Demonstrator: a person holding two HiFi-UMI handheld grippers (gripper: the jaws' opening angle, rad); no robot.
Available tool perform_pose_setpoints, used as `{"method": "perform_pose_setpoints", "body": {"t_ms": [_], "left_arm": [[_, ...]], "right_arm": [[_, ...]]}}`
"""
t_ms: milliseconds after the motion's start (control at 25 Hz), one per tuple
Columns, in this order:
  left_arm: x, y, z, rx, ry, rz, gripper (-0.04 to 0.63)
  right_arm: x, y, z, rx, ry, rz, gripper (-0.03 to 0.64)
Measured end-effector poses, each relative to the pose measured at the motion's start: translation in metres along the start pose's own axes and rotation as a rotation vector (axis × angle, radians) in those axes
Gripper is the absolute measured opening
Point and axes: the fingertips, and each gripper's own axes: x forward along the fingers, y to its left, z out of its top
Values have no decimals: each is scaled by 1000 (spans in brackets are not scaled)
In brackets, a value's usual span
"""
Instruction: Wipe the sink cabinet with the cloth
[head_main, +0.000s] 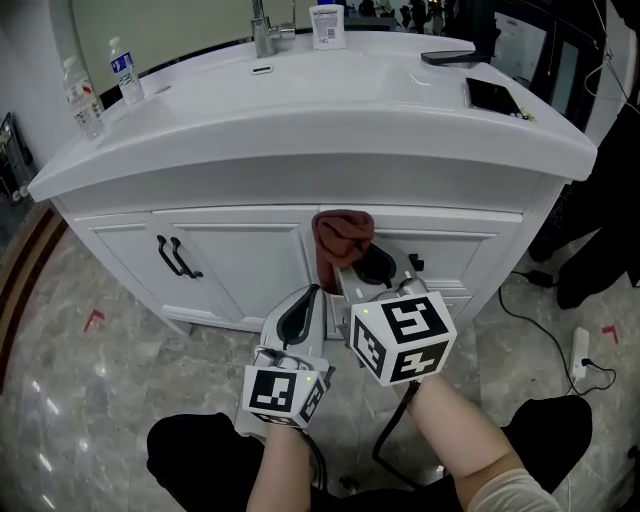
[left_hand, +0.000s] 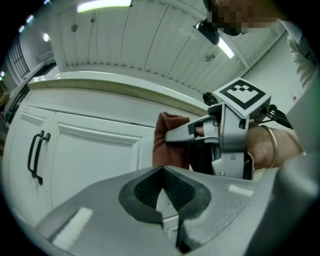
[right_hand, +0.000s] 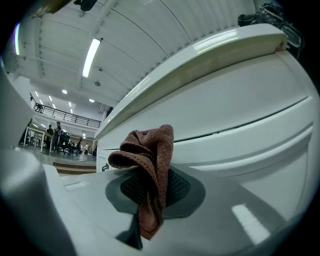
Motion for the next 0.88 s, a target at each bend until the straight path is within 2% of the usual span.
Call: {"method": "perform_pose_setpoints", "body": {"t_ms": [160, 680, 880], "left_arm": [[-1, -18, -9, 25, 28, -40, 0], [8, -56, -3, 56, 21, -114, 0], [15, -69, -5, 14, 21, -130, 0]], "right_arm": [[-10, -13, -1, 28, 5, -15, 83], [-63, -80, 3, -6, 26, -145, 84], [-85, -108, 9, 13, 11, -198, 84]]}}
